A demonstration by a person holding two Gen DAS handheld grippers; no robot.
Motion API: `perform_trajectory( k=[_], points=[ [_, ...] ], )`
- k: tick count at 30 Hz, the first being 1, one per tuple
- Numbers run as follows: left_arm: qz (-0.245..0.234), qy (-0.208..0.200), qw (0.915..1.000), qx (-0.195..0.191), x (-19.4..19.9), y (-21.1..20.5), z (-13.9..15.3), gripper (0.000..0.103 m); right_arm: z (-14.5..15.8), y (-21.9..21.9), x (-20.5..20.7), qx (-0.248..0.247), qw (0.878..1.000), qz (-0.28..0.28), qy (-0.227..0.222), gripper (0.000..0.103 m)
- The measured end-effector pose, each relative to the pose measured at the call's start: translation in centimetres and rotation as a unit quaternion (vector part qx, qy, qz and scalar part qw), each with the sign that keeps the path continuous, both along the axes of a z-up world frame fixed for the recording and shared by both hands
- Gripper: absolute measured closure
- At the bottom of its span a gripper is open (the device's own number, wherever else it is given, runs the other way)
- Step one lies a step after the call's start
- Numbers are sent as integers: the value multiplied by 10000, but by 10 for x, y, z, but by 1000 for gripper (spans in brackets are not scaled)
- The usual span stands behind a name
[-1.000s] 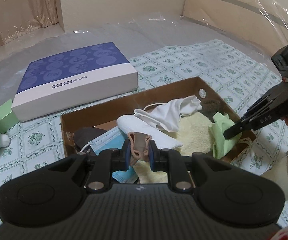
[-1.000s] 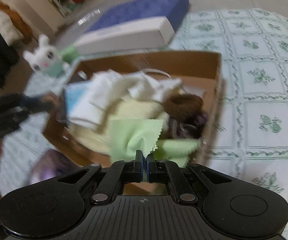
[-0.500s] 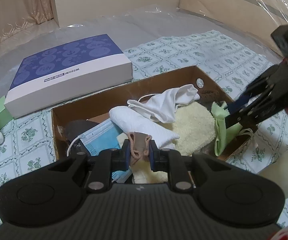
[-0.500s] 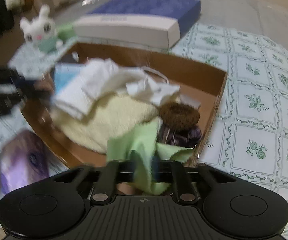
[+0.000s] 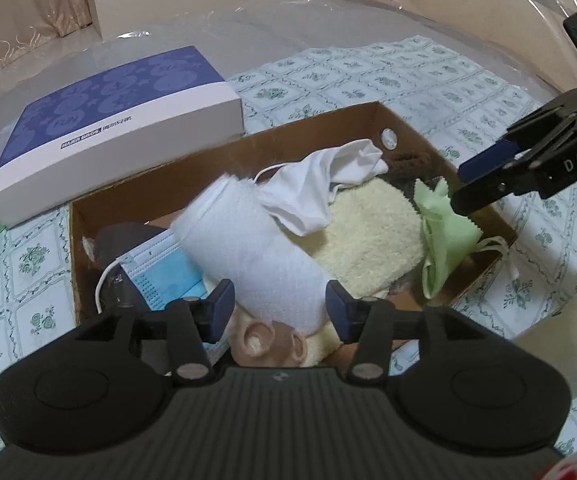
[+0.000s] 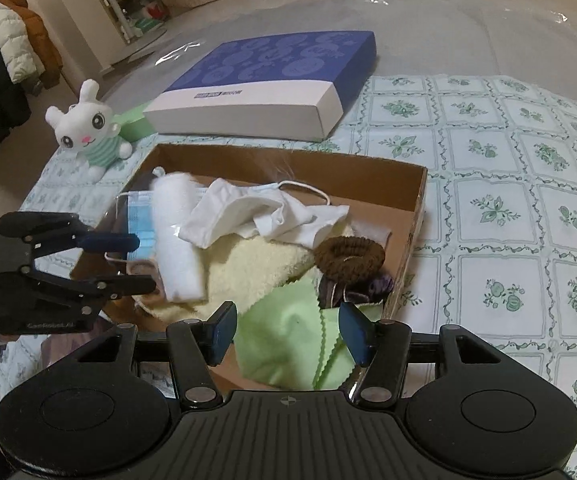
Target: Organize soft objects
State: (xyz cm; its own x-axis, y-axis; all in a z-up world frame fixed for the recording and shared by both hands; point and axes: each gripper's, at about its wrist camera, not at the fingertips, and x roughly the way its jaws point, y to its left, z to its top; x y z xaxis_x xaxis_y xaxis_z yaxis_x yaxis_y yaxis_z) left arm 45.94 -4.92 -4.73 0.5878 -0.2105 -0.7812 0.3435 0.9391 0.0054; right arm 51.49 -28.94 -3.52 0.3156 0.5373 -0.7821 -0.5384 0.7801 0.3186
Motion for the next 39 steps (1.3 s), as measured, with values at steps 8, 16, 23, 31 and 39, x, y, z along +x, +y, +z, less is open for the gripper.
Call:
perform_trajectory(
  k=[8,16,23,31,39],
  points=[
    [51,-63,10000,14,-5,8,8,55,-3,-3,-5,2,10000,-30,64,46],
    [114,-138,9998,-29,-15,14,24,55,7,-3,-13,-36,9999,-110,33,46],
    [167,-253,9995,-65,-29,18,45,55,25,-2,-25,-13,9999,-149,-72,46],
    [284,-449,9986,6,-55,23,77,55,54,4,-48,75,9995,-127,-273,46],
    [382,-703,9968,43,-97,30,112,54,93,12,-88,305,9975,-132,-621,46]
  ],
)
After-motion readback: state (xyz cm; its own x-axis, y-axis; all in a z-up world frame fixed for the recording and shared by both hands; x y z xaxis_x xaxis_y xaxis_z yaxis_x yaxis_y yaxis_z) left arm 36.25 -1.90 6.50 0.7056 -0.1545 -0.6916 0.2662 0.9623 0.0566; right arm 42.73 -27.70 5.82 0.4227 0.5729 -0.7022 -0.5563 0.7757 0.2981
